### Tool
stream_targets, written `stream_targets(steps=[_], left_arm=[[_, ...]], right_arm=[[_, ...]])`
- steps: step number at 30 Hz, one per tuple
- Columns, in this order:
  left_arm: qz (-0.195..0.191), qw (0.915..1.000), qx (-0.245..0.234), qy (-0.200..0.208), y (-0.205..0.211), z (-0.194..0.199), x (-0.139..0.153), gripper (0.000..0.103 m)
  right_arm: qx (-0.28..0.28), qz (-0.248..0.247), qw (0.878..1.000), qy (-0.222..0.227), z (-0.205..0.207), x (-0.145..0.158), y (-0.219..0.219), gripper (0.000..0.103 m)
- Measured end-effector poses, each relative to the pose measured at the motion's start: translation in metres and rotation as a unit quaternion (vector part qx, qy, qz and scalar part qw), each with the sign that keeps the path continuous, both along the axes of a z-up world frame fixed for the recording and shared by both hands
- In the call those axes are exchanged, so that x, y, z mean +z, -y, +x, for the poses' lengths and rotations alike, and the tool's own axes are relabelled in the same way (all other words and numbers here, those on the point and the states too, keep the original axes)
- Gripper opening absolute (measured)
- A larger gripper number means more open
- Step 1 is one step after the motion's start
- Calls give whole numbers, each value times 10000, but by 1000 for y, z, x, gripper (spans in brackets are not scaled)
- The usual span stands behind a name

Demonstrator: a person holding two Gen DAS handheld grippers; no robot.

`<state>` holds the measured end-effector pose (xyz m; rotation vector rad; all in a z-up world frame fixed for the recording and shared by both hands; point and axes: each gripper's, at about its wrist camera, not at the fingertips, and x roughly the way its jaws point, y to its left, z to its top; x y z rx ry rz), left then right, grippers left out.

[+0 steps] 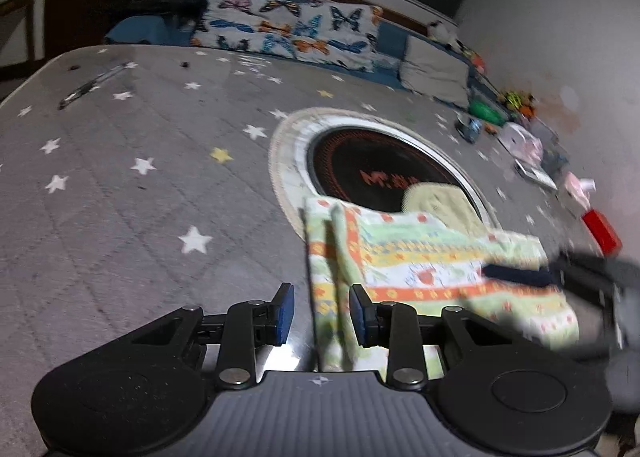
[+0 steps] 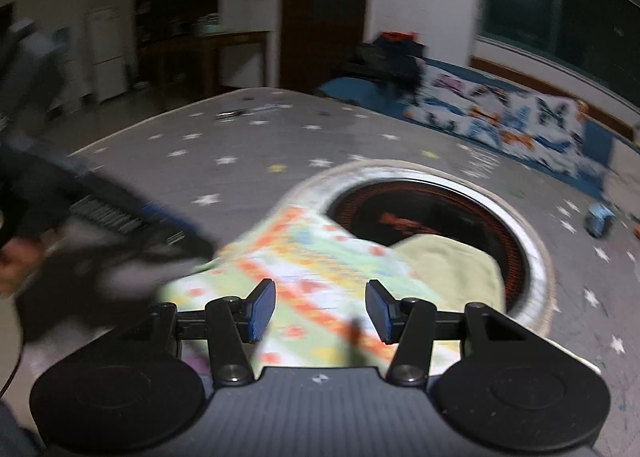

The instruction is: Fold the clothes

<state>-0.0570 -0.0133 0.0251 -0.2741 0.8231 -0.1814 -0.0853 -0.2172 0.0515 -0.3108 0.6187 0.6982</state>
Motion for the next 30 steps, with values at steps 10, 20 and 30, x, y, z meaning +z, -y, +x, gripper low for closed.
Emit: stream_targets(steps=[10, 20, 30], left_arm=[[-784, 9960, 351, -250, -19, 4, -4, 45], [-1591, 9843, 657, -380, -25, 8, -8, 55], [-2324, 9667, 994, -393, -25, 12, -9, 73]], right_arm=[[904, -549, 9939, 300, -36, -14, -55, 46], [833, -646, 9941, 238, -34, -25, -69, 15], [373, 362, 9986, -107, -19, 1, -33, 10]])
